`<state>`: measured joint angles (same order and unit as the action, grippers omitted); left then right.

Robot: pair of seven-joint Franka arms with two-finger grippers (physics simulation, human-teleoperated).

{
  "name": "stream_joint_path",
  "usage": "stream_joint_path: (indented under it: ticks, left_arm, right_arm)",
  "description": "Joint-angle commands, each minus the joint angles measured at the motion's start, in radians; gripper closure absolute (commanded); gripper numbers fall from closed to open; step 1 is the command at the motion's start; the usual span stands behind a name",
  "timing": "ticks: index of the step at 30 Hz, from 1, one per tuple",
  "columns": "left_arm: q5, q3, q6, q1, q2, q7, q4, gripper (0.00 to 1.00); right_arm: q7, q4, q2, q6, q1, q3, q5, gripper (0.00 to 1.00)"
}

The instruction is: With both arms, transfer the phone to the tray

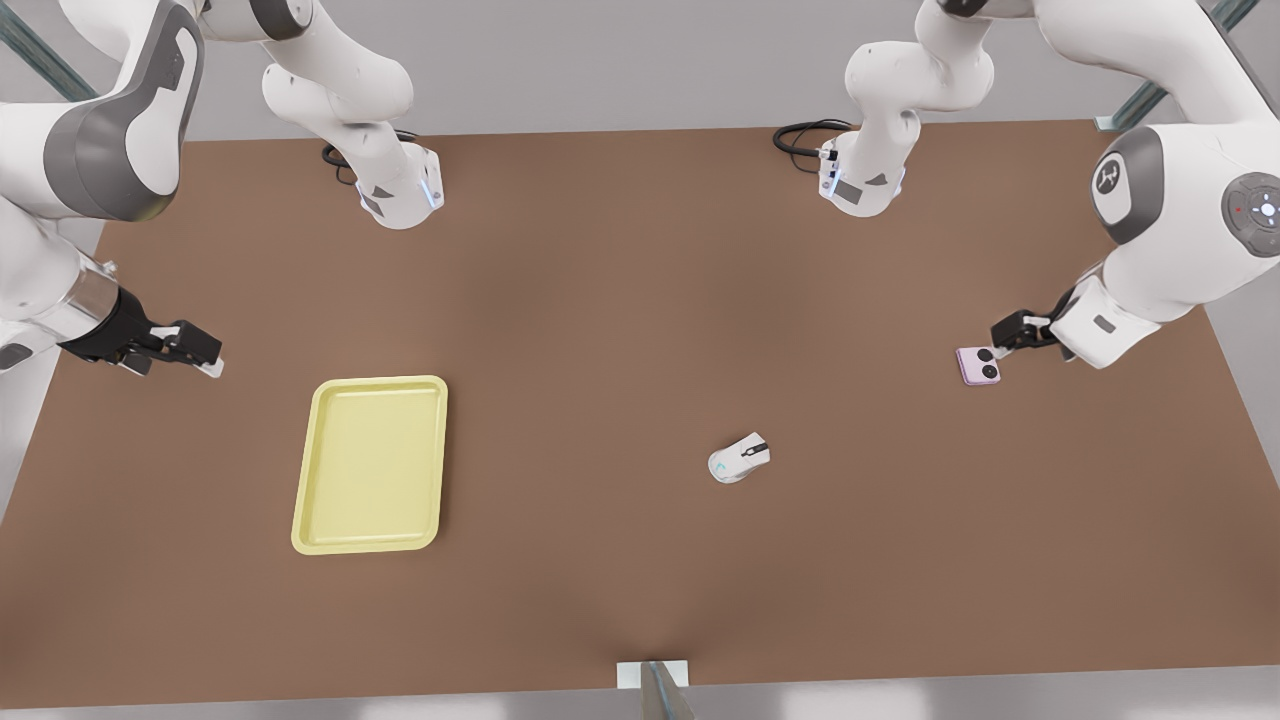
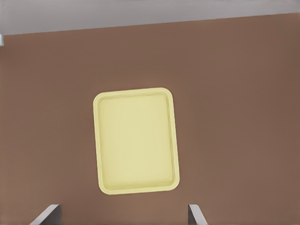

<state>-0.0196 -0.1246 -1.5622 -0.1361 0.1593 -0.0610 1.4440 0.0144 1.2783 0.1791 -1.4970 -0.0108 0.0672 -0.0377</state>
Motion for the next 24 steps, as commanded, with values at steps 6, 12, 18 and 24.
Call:
stream_joint_path:
  ticks: [6, 12, 18, 24]
  left_arm:
    - [-0.017, -0.061, -0.283, 0.007, 0.017, -0.049, 0.234, 0.00]
    - [-0.017, -0.171, -0.755, 0.007, -0.063, -0.235, 0.685, 0.00]
    - [-0.020, -0.262, -1.003, 0.027, 0.045, -0.457, 0.823, 0.00]
    - [-0.026, -0.260, -1.162, 0.058, 0.105, -0.497, 0.940, 0.00]
  right_arm:
    - [0.006, 0.000, -0.001, -0.008, 0.000, 0.000, -0.001, 0.00]
    - [0.006, 0.000, -0.001, -0.008, 0.000, 0.000, -0.001, 0.00]
    - [0.004, 0.000, -0.001, -0.008, -0.001, 0.000, -0.001, 0.00]
    - [0.004, 0.000, -0.001, -0.008, -0.001, 0.000, -0.001, 0.00]
